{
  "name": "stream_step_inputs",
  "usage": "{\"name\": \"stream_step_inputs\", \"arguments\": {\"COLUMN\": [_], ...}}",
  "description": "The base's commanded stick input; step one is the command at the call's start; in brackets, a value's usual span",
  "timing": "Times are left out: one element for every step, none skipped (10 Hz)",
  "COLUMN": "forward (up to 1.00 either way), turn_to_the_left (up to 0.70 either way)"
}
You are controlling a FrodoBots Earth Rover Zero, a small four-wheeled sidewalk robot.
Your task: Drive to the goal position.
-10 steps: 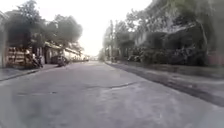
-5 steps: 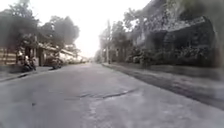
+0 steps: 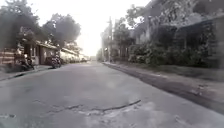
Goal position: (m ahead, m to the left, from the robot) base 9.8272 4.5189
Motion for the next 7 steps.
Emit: {"name": "stream_step_inputs", "arguments": {"forward": [1.0, 1.0, 1.0, 1.0, 1.0, 1.0, 1.0], "turn_to_the_left": [0.21, 0.32, 0.02, 0.02, -0.02, -0.21, -0.38]}}
